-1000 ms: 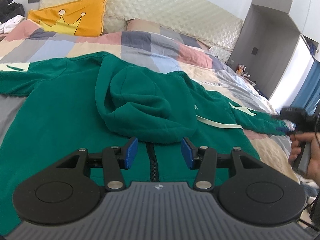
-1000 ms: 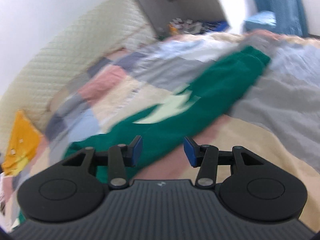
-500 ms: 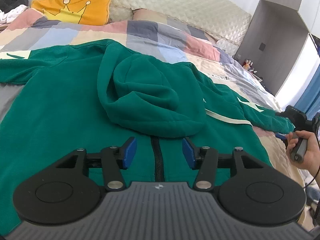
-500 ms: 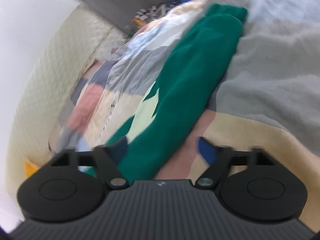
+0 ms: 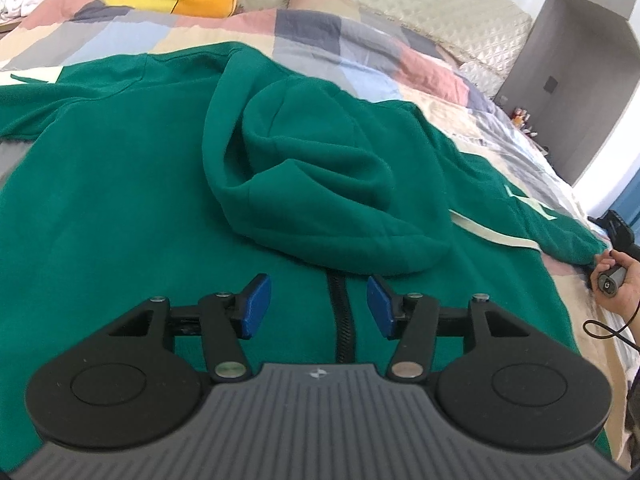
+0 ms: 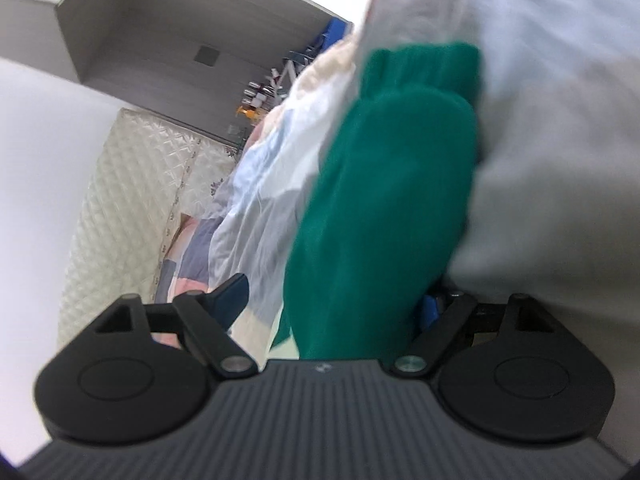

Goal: Fold large clothes
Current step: 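Lift the held sleeve with the right tool and carry it over the hoodie body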

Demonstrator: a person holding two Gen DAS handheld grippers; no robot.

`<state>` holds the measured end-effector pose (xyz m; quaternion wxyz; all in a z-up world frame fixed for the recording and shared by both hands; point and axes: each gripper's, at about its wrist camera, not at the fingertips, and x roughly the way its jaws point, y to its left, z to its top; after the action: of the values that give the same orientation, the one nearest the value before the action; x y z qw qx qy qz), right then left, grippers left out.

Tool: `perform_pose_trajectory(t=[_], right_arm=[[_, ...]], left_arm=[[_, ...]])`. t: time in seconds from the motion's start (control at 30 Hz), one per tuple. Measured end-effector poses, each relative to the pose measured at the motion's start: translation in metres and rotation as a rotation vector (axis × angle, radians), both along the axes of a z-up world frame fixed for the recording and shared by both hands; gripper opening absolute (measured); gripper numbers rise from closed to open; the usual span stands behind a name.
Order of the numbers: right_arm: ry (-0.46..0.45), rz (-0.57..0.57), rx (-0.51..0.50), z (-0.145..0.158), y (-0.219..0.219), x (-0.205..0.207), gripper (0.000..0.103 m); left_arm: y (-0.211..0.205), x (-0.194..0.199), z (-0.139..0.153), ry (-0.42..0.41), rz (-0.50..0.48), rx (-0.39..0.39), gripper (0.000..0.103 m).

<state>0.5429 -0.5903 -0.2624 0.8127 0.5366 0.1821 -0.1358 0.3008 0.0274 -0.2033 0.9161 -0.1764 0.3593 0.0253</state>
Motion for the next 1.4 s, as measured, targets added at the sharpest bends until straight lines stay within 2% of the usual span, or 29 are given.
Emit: perform_pose_trajectory(t=[0.13, 0.2, 0.27, 0.33, 0.4, 0.47, 0.57, 0.67, 0.77, 0.8, 0.9, 1.03, 1.1, 1.2, 1.3, 1.4], right_arm=[[-0.031, 0.001, -0.064, 0.0, -0.01, 0.019, 0.081], [-0.001, 0.025, -0.125, 0.002, -0.017, 0.03, 0.064], [0.051, 0.016, -0.175, 0.003, -0.026, 0.037, 0.028], [0.088, -0.003, -0.174, 0.002, -0.038, 0.034, 0.011], [0.071, 0.005, -0.187, 0.007, -0.042, 0.034, 0.01], [0.057, 0.023, -0.265, 0.022, -0.035, 0.033, 0.009], [-0.003, 0.047, -0.303, 0.051, -0.025, 0.031, 0.008], [-0.066, 0.081, -0.345, 0.098, -0.008, 0.036, 0.008], [-0.126, 0.154, -0.471, 0.155, 0.022, 0.038, 0.008], [-0.145, 0.177, -0.519, 0.175, 0.036, 0.037, 0.008], [-0.214, 0.229, -0.572, 0.226, 0.07, 0.029, 0.008], [-0.305, 0.317, -0.702, 0.284, 0.141, 0.008, 0.008], [-0.341, 0.357, -0.776, 0.3, 0.181, -0.006, 0.008], [-0.378, 0.437, -0.864, 0.309, 0.239, -0.026, 0.008], [-0.409, 0.511, -0.943, 0.308, 0.293, -0.046, 0.008], [-0.437, 0.554, -1.002, 0.293, 0.34, -0.069, 0.008]], left_arm=[[-0.004, 0.012, -0.006, 0.035, -0.006, 0.025, 0.059], [-0.01, 0.018, -0.01, 0.046, -0.019, 0.045, 0.059], [-0.015, 0.021, -0.011, 0.045, -0.032, 0.062, 0.059], [-0.019, 0.022, -0.01, 0.041, -0.043, 0.084, 0.06], [-0.019, 0.022, -0.009, 0.036, -0.047, 0.083, 0.06], [-0.016, 0.021, -0.006, 0.026, -0.037, 0.072, 0.06], [-0.01, 0.018, 0.003, -0.003, -0.021, 0.058, 0.06], [-0.004, 0.009, 0.016, -0.042, -0.018, 0.039, 0.06], [0.005, -0.002, 0.031, -0.092, 0.013, 0.031, 0.06], [0.008, -0.005, 0.035, -0.108, 0.019, 0.025, 0.06], [0.018, -0.017, 0.048, -0.153, 0.046, 0.007, 0.06], [0.034, -0.029, 0.056, -0.183, 0.075, -0.035, 0.06], [0.041, -0.037, 0.062, -0.177, 0.066, -0.062, 0.06], [0.052, -0.056, 0.074, -0.221, 0.056, -0.07, 0.06], [0.065, -0.069, 0.08, -0.258, 0.068, -0.079, 0.06], [0.079, -0.077, 0.079, -0.276, 0.097, -0.135, 0.06]])
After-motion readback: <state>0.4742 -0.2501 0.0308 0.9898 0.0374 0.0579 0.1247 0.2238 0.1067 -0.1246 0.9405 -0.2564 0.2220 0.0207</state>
